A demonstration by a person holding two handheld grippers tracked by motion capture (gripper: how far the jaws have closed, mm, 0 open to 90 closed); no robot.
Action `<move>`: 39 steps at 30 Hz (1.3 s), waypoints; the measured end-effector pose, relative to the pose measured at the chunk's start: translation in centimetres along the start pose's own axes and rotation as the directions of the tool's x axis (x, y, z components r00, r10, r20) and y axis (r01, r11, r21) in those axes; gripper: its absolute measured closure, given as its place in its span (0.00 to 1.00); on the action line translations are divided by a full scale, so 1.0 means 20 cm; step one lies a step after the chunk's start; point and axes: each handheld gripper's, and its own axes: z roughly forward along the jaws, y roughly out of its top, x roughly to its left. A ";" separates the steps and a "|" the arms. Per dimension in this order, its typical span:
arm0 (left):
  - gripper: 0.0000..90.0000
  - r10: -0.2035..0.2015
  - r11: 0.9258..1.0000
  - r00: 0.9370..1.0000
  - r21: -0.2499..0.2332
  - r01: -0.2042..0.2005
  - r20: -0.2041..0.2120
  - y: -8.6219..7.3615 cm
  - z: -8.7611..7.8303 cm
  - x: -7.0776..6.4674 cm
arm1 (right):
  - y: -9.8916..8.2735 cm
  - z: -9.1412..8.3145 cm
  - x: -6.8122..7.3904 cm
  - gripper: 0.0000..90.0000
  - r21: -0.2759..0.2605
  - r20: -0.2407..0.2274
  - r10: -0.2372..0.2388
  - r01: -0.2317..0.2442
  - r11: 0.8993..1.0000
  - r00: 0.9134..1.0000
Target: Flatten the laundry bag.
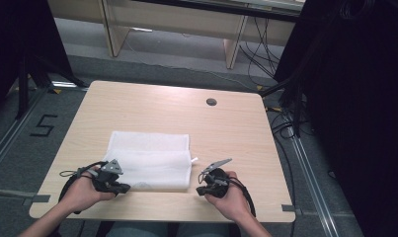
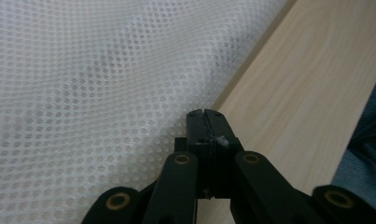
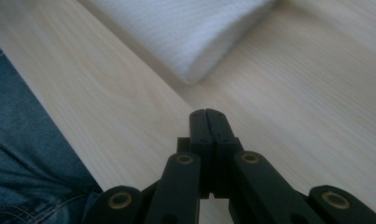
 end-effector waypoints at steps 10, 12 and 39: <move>0.99 -0.028 1.000 0.999 0.009 0.029 -0.047 0.06 0.08 0.05 | 0.15 0.13 0.07 1.00 0.046 -0.010 -0.022 0.023 0.999 1.000; 0.99 -0.018 1.000 0.999 0.020 0.019 -0.050 0.07 0.08 0.07 | 0.16 0.14 0.06 1.00 0.050 -0.008 -0.013 0.013 0.999 1.000; 0.96 0.071 0.995 0.997 -0.071 -0.072 -0.018 0.38 0.23 0.01 | 0.58 0.13 -0.24 0.57 -0.094 0.131 0.017 -0.004 0.996 0.991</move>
